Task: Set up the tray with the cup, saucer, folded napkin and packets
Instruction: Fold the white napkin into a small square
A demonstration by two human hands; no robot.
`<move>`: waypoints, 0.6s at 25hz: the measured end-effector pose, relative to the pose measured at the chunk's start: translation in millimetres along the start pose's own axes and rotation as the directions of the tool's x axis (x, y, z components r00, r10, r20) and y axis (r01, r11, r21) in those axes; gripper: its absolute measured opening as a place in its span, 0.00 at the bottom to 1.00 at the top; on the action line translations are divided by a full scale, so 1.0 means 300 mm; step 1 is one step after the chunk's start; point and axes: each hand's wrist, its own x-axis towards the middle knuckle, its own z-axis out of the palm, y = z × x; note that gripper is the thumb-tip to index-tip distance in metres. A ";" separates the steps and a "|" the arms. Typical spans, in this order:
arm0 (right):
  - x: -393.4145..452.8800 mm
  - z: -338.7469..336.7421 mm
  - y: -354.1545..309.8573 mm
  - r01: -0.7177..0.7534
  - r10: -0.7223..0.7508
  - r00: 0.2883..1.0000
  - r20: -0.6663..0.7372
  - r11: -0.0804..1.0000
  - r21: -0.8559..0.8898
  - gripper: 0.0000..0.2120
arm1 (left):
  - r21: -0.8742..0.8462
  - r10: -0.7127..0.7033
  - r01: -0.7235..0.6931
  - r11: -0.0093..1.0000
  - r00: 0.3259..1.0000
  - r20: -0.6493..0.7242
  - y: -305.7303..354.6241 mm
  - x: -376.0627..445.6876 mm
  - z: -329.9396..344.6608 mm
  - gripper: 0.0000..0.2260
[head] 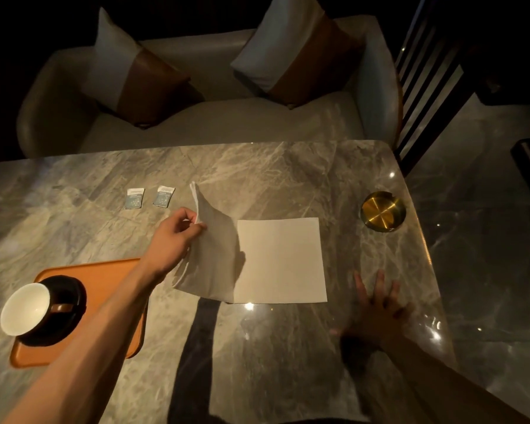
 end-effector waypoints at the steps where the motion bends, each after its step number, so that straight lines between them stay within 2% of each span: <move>1: 0.004 -0.004 0.005 0.008 -0.009 1.000 0.029 1.000 0.019 0.66 | -0.010 -0.002 0.002 1.000 1.000 0.009 0.025 -0.003 0.032 0.07; 5: 0.014 -0.007 0.012 0.004 -0.007 0.998 0.067 0.999 0.042 0.70 | 0.016 0.006 -0.006 1.000 0.999 0.036 0.093 -0.018 0.183 0.06; 9: 0.014 -0.015 0.013 0.002 -0.006 0.994 0.106 1.000 0.030 0.70 | 0.047 -0.025 0.022 0.999 0.999 0.048 0.122 -0.024 0.353 0.06; 15: 0.010 -0.014 0.014 0.019 -0.023 0.997 0.079 0.998 0.055 0.70 | 0.190 -0.092 0.066 0.979 0.988 0.126 0.080 0.013 0.578 0.06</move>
